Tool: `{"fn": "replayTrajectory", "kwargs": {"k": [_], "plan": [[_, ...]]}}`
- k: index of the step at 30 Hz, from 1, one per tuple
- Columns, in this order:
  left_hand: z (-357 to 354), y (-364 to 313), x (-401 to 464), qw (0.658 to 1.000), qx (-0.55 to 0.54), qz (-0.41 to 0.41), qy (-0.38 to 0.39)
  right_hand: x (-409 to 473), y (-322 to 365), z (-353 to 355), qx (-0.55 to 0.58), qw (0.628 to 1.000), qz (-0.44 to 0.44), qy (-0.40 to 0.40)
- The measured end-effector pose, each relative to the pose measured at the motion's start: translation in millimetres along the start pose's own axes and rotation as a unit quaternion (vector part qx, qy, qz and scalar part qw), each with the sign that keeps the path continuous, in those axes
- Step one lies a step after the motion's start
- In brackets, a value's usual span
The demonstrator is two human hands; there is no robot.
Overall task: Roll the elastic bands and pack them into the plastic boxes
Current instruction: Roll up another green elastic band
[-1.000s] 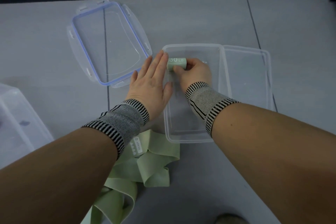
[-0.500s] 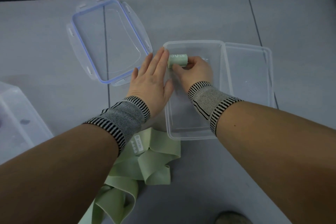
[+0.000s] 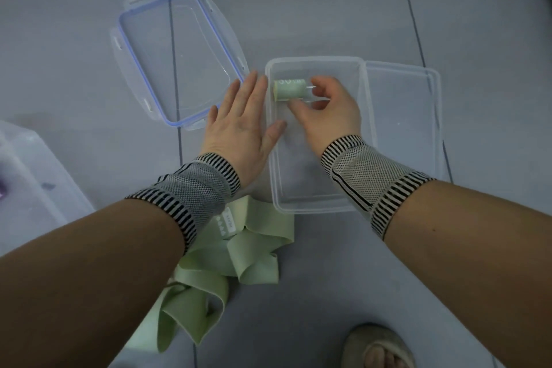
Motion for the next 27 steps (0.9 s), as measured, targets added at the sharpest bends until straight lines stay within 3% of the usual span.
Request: {"fn": "replayTrajectory", "kwargs": {"k": [6, 13, 16, 21, 27], "plan": [[11.5, 5.9, -74.9, 1.0, 0.004, -0.026, 0.006, -83.7, 16.8, 19.3, 0.065, 0.997, 0.046, 0.018], [-0.1, 32.4, -181.6, 0.998, 0.034, 0.029, 0.05, -189.6, -21.1, 18.1, 0.053, 0.994, 0.053, 0.079], [3.2, 43.7, -207.3, 0.996, 0.049, 0.052, 0.051, -204.3, -31.2, 20.6, -0.02, 0.992, 0.037, 0.118], [4.0, 49.2, -224.8, 0.995, 0.042, 0.081, 0.029, -210.7, -20.3, -2.8, -0.19, 0.957, 0.114, 0.19], [-2.0, 58.4, -205.8, 0.993, 0.036, 0.104, 0.047, -198.8, -29.3, -51.0, -0.357, 0.911, 0.08, 0.191]]}}
Point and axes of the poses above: each hand's wrist, its own x-axis towards the middle knuckle, its own z-axis out of the back of the hand, y = z × x, the point moved 1 cm from there along x, towards the middle knuckle, and after that the axes turned 3 degrees about x, right-handed, at the moved point
